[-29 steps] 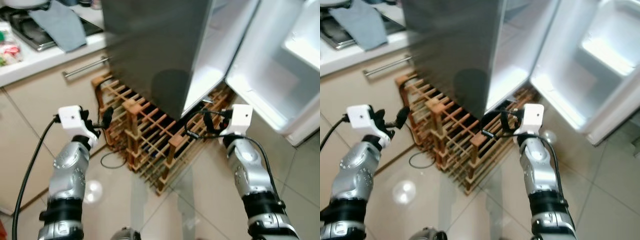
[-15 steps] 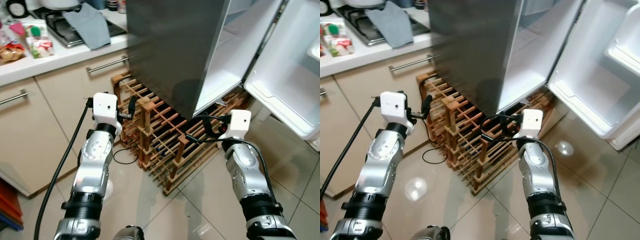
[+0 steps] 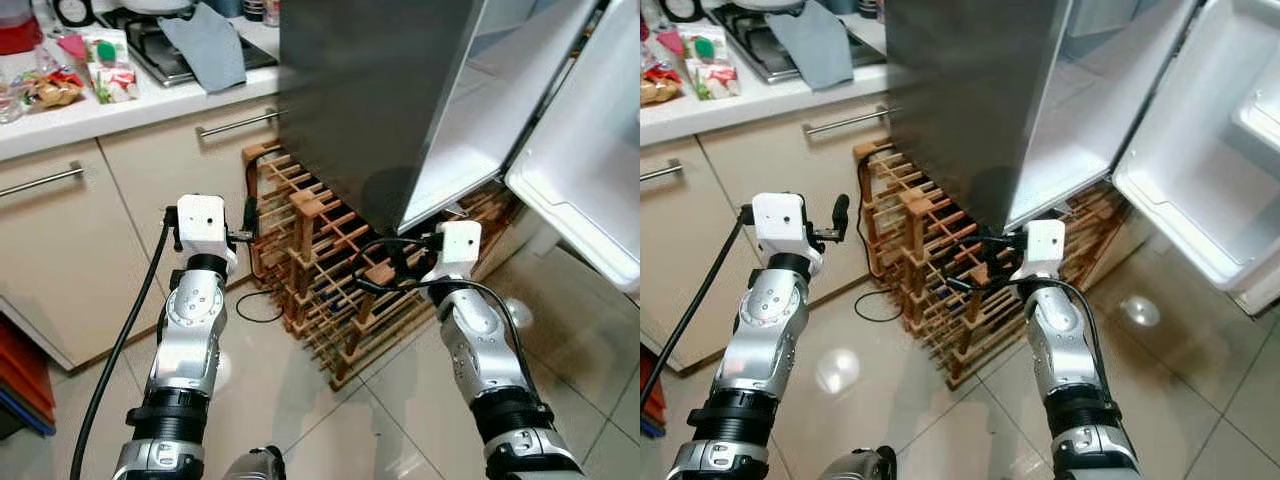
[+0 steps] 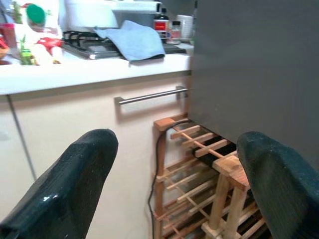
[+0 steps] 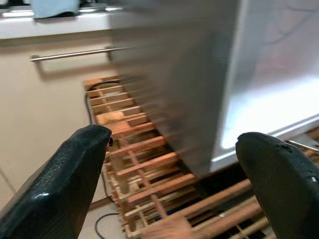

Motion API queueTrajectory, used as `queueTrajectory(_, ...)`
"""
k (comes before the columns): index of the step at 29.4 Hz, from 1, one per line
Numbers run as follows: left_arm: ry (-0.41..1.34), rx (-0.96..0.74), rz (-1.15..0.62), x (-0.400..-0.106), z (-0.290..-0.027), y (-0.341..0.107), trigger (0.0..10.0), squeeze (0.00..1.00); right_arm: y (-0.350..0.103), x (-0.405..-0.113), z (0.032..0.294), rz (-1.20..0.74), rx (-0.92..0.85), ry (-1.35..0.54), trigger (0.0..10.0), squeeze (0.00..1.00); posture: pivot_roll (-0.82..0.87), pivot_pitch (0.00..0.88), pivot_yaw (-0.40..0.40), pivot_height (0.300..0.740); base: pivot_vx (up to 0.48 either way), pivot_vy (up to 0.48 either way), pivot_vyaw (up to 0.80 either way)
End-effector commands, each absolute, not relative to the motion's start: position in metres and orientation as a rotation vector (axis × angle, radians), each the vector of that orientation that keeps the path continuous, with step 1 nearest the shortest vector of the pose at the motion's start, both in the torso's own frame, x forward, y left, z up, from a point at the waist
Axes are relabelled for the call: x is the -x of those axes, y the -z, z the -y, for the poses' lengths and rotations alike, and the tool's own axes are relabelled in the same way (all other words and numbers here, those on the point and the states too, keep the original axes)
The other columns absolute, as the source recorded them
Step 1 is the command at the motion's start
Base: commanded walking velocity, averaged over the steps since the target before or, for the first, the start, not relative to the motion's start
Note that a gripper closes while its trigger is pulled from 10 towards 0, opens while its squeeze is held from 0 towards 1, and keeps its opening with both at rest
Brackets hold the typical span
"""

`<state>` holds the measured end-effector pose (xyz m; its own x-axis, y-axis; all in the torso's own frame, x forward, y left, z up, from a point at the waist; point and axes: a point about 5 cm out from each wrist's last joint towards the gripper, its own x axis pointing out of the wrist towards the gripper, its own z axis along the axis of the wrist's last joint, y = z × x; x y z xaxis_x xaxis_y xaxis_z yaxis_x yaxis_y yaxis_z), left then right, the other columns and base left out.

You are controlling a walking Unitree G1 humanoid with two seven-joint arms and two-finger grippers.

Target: Restocking fridge

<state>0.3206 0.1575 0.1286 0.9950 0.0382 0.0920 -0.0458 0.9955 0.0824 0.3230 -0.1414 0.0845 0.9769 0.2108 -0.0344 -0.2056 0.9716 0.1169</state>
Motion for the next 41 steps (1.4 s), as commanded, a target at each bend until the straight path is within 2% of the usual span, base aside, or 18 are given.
queueTrajectory(1, -0.038, -0.076, 0.077, -0.321, -0.158, -0.125, 10.0, 0.0, -0.087, -0.323, 0.141, -0.027, -0.108, -0.209, 10.0, 0.0, -0.02, 0.0, -0.044, 0.74, 0.0, 0.0, 0.44)
queueTrajectory(11, -0.042, -0.092, 0.082, -0.326, -0.16, -0.13, 10.0, 0.0, -0.089, -0.321, 0.128, 0.001, -0.105, -0.238, 10.0, 0.0, -0.03, 0.0, -0.002, 0.74, 0.0, -0.406, 0.43)
queueTrajectory(20, -0.079, -0.081, 0.061, -0.336, -0.17, -0.133, 10.0, 0.0, -0.087, -0.324, 0.135, -0.017, -0.094, -0.144, 10.0, 0.0, -0.08, 0.0, 0.034, 0.74, 0.0, 0.0, 0.19)
queueTrajectory(25, -0.066, -0.078, 0.057, -0.339, -0.164, -0.131, 10.0, 0.0, -0.085, -0.318, 0.137, 0.003, -0.091, -0.162, 10.0, 0.0, -0.08, 0.0, 0.02, 0.74, 0.0, 0.0, 0.22)
queueTrajectory(31, -0.065, -0.093, 0.034, -0.336, -0.175, -0.124, 10.0, 0.0, -0.082, -0.315, 0.151, 0.0, -0.083, -0.085, 10.0, 0.0, -0.07, 0.0, 0.014, 0.74, 0.0, 0.0, 0.49)
queueTrajectory(41, -0.022, -0.097, 0.07, -0.338, -0.165, -0.127, 10.0, 0.0, -0.087, -0.319, 0.146, 0.013, -0.086, -0.117, 10.0, 0.0, -0.06, 0.0, -0.003, 0.74, 0.0, 0.0, 0.48)
